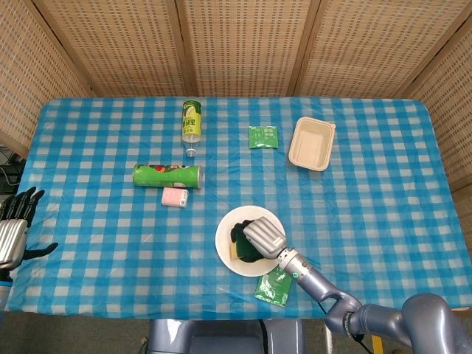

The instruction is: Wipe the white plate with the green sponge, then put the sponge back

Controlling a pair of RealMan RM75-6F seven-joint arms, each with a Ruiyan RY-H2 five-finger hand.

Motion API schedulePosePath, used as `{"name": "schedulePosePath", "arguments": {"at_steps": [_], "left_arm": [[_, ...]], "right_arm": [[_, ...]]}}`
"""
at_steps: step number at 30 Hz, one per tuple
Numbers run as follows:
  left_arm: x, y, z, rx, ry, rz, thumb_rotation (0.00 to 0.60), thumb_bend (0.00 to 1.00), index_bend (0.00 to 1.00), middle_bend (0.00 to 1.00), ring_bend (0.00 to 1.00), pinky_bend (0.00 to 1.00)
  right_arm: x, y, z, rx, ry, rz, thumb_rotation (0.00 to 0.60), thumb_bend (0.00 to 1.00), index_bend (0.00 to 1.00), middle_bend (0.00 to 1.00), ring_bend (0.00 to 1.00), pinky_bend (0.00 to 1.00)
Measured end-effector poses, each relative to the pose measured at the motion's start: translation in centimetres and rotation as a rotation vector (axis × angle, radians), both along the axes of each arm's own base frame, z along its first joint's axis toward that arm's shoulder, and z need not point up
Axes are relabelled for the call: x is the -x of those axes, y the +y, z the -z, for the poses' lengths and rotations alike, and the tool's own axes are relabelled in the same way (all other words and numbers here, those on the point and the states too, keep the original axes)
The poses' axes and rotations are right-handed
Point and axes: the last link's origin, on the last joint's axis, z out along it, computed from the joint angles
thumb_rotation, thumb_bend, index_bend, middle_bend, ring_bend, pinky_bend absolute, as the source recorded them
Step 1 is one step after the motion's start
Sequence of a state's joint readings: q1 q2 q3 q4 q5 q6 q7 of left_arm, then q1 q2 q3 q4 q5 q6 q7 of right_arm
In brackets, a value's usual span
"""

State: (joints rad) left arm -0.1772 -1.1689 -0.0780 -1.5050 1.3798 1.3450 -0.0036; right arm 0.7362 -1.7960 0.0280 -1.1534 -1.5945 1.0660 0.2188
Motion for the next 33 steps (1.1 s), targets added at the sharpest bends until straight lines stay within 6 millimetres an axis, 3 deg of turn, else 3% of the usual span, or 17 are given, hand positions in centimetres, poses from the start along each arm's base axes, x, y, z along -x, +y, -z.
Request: {"name": "schedulePosePath", "arguments": {"at_steps": [12,25,33], "left_arm": [[0.0,-0.1,0.0,-0.001,-0.001,-0.001,0.6,0.0,0.0,0.0,0.0,0.0],[0.0,-0.1,-0.1,0.002,-0.005,0.004,0.6,0.0,0.0,0.0,0.0,0.0],[-0.1,-0.2,-0.1,0.001,-0.006,0.006,0.6,0.0,0.0,0.0,0.0,0.0]], "right_arm": [[0.6,0.4,0.8,-0.02,0.005,-0.003,0.6,0.39,0.52,0.57,0.51,0.68],[-0.8,-0.3,-2.0,0.022,-0.082,-0.001,0.6,0.39,0.52,0.58,0.51,0.68],[0.4,-0.5,-1.7,0.016,-0.035,0.033,0.6,0.38,0.52,0.57,0.51,0.68]]}}
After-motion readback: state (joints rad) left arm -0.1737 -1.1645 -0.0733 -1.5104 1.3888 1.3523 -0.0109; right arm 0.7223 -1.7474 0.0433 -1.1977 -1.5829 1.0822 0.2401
